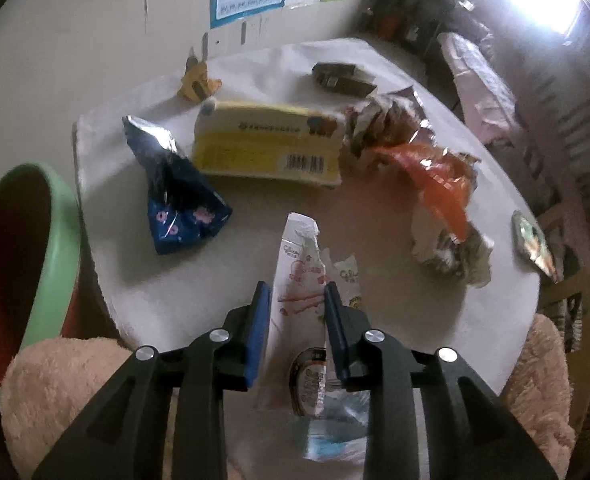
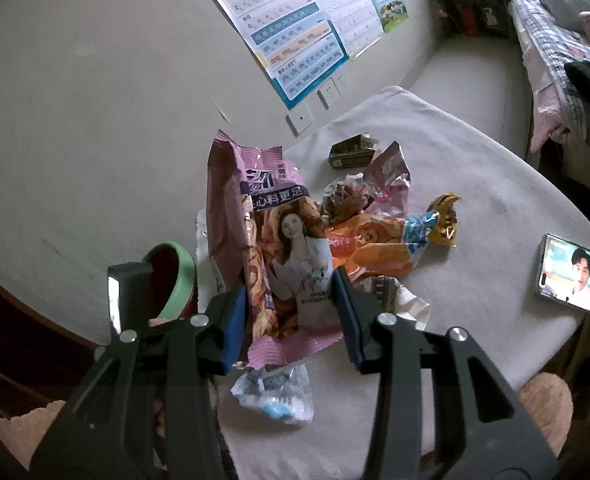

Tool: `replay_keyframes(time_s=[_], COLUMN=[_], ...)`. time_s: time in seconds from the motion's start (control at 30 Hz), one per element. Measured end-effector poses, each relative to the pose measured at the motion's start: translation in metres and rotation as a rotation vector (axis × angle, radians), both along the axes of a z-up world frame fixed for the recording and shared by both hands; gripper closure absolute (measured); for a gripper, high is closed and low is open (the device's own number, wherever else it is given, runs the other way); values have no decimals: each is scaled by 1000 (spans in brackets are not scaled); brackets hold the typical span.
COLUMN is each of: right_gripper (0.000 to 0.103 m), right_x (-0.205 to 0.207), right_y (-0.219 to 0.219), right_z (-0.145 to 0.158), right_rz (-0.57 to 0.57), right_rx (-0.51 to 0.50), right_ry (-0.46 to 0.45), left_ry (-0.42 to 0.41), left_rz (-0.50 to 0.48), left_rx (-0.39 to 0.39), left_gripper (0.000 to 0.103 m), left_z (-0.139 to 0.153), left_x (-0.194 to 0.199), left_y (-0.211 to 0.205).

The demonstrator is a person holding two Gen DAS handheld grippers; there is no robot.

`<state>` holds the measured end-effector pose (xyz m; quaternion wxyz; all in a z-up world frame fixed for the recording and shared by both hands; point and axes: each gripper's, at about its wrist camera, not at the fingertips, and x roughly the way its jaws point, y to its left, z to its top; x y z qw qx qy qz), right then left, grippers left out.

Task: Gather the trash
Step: 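Grasp the white paper pouch with the left tool, then move both tools over the green bucket and release the pouch and pink bag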

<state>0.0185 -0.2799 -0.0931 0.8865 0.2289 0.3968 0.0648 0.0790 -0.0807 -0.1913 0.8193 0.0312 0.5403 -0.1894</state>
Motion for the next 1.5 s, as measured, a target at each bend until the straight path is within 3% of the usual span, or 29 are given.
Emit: replay_keyframes(time_s=[0.03,0.1,0.2,0.4,0.6,0.73,0.87,0.97,1.17,1.33,1.43,1.5], right_gripper=[63,63,63,63,63,63,63,63,63,63,63,63], right_x=[-2,-6,-11,-12,-11,-6,3,17,50,76,81,79], right_y=[0,-1,-2,-4,-4,-5,-3,0,2,6,14,22], right_z=[0,0,-3,-8,-13,-14,-11,-11,-14,-8,13,25], right_rz=[-2,-6,-12,-17,-15,-15,-1,20,39,35,21,7], right_rx=[5,17,27,47,50,53,48,42,62,126,99,88], right_ry=[-2,-4,2,15,36,51,55,64,73,134,109,82], left_ry=[3,12,21,43,39,62,95,98,102,128,128,78], left_rz=[-2,2,19,27,7,-3,-9,-6,8,26,33,20], left_rx=[12,34,29,53,59,59,19,14,3,93,95,72], left_gripper=[74,59,52,44,43,45,70,76,78,78,77,77], left_z=[-2,-4,-3,-12,-17,-22,-23,-20,-9,10,38,59], left_x=[0,-1,-2,-4,-5,-1,3,9,19,37,53,57], left_y=[0,0,4,6,-2,-10,-13,-14,-2,8,14,18])
